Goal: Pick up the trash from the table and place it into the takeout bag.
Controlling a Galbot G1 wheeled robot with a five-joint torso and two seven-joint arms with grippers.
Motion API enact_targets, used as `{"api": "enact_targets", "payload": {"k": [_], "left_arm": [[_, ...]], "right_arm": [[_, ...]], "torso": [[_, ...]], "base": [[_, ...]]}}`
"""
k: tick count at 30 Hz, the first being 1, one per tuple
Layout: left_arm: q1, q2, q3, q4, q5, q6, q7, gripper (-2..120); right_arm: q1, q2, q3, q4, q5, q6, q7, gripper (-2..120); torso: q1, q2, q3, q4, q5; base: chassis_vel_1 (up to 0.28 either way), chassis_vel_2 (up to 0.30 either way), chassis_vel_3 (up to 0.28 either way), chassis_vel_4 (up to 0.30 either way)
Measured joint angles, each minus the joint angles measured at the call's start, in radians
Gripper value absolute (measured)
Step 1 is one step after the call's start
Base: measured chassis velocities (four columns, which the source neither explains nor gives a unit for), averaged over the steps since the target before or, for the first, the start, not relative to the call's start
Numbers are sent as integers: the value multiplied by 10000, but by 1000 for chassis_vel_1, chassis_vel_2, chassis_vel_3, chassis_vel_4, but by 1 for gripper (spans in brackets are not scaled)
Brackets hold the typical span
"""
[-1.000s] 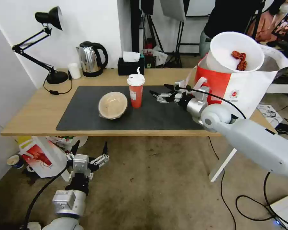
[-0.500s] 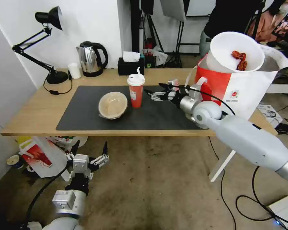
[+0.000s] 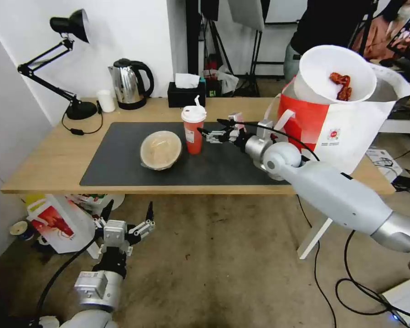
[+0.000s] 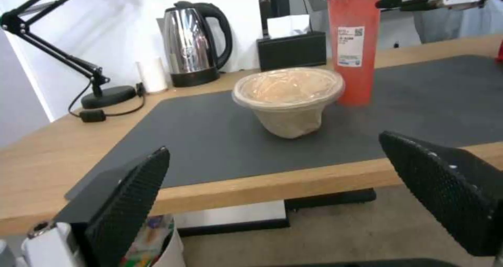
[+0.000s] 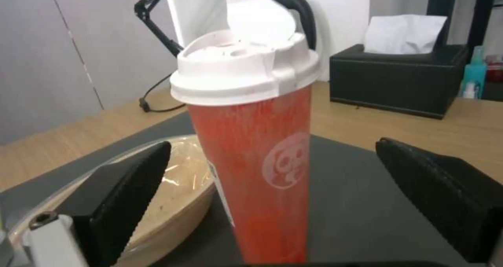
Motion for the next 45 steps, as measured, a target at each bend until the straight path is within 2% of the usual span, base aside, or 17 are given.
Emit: {"api": "enact_targets", "payload": {"k": [25,38,41,45], "left_arm": [[0,0,0,0,0,0,0,100],[0,0,0,0,0,0,0,100],[0,0,0,0,0,0,0,100],[0,0,0,0,0,0,0,100]], "right_arm": [[697,1262,-344,-1662,-136,114,-438,100],[810,1513,-390,-1984,-118,127,-625,100],[739,1520,-405,-2007,-100,128,-697,95],[529,1554,-357,-1981,-56,128,-712,79]], "torso": [[1,0,0,0,0],[1,0,0,0,0],[1,0,-1,0,0],[1,0,-1,0,1]], "base": [[0,0,0,0],[0,0,0,0],[0,0,0,0],[0,0,0,0]]}}
